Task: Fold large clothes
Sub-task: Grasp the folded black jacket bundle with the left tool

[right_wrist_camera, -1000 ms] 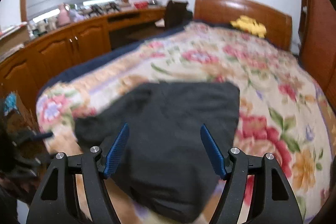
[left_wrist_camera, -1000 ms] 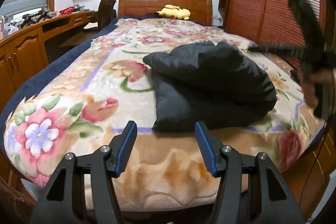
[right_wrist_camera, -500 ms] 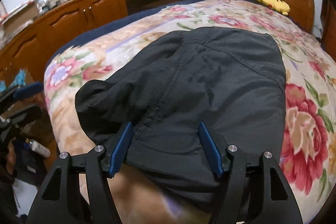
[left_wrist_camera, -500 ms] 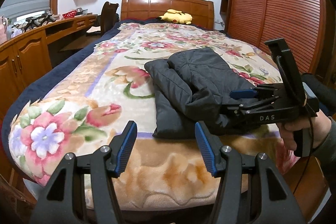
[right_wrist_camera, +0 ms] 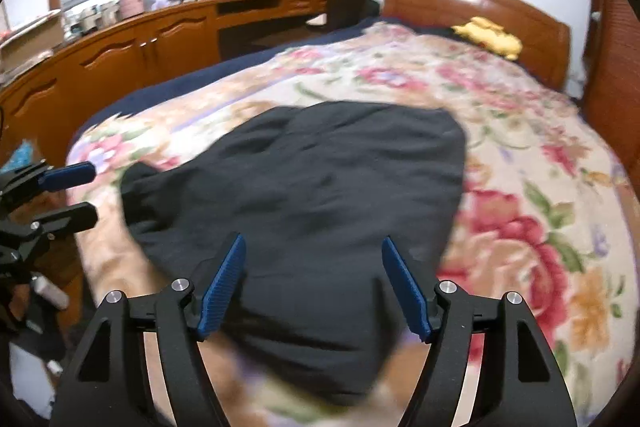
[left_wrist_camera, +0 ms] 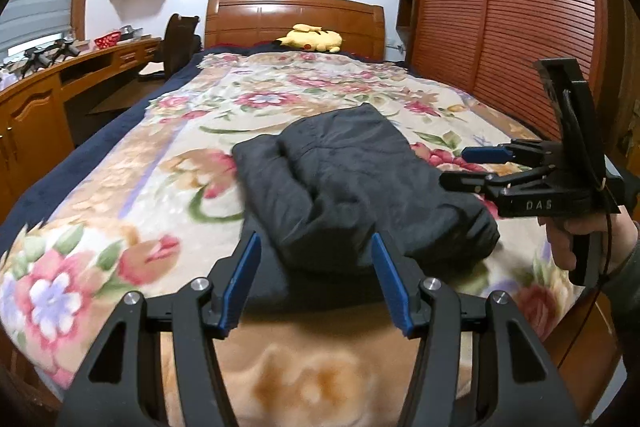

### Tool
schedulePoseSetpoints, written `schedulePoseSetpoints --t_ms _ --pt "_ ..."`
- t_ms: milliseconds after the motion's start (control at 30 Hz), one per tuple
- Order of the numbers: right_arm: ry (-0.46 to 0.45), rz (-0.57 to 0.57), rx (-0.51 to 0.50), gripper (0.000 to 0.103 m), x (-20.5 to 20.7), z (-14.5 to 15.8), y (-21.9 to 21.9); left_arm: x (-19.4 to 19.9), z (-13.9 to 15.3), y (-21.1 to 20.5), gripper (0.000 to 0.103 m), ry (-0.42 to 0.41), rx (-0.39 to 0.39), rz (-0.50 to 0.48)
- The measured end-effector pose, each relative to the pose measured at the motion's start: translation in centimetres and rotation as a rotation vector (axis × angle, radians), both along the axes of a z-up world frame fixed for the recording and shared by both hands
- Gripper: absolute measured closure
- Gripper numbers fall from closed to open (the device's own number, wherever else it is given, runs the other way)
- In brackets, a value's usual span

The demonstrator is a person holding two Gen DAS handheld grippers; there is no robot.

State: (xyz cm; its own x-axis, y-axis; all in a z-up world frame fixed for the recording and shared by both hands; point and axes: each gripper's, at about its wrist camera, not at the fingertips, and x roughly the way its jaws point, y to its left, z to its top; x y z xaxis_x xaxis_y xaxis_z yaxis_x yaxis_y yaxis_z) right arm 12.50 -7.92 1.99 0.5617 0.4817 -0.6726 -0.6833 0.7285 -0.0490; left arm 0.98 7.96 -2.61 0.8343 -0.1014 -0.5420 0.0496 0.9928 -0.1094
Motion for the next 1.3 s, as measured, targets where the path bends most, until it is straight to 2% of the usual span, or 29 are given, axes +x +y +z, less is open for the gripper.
schedulePoseSetpoints --t_ms 200,367,533,600,667,700,767,867,1033,1133,1300 --pt "-0.016 -0.09 -0.019 0.029 4.1 -1.1 -3.1 3.2 -1.0 -1.2 0.046 0.025 0.024 -0.022" --pt "0.001 -0.096 -0.035 0.029 6.1 -2.8 -3.7 4.6 -2.5 -1.3 0.046 0.043 0.031 -0.018" --pt "-0.004 -0.085 -0.005 0.029 7.4 -3.1 -3.5 4.3 -2.7 -1.0 0.047 0.02 0.024 -0.031" --pt "-0.007 -0.092 -0.002 0.029 8.0 -3.0 -3.3 4.0 -2.7 -1.2 0.056 0.006 0.03 -0.045" --pt "-0.008 -0.093 -0.008 0.029 8.4 -3.2 -3.0 3.8 -2.6 -1.2 0.072 0.003 0.028 -0.063" --pt "-0.009 -0.093 -0.013 0.029 8.6 -3.3 -2.9 3.8 -2.6 -1.2 0.074 0.002 0.03 -0.07" --pt "-0.015 -0.096 -0.024 0.029 8.9 -3.5 -2.7 3.5 -2.7 -1.0 0.087 -0.004 0.035 -0.077" --pt "-0.015 -0.096 -0.022 0.029 9.4 -3.6 -2.8 3.2 -3.0 0.1 0.093 -0.013 0.036 -0.054" --pt "-0.014 -0.101 -0.015 0.029 10.3 -3.5 -2.6 3.5 -3.7 3.1 0.094 0.005 0.027 0.019" --pt "-0.013 -0.103 -0.025 0.029 11.2 -3.4 -2.1 3.4 -4.2 3.9 0.094 0.024 0.001 -0.002" --pt "-0.003 -0.113 -0.03 0.028 13.8 -3.4 -0.9 2.2 -3.8 4.1 0.081 0.023 -0.032 -0.006"
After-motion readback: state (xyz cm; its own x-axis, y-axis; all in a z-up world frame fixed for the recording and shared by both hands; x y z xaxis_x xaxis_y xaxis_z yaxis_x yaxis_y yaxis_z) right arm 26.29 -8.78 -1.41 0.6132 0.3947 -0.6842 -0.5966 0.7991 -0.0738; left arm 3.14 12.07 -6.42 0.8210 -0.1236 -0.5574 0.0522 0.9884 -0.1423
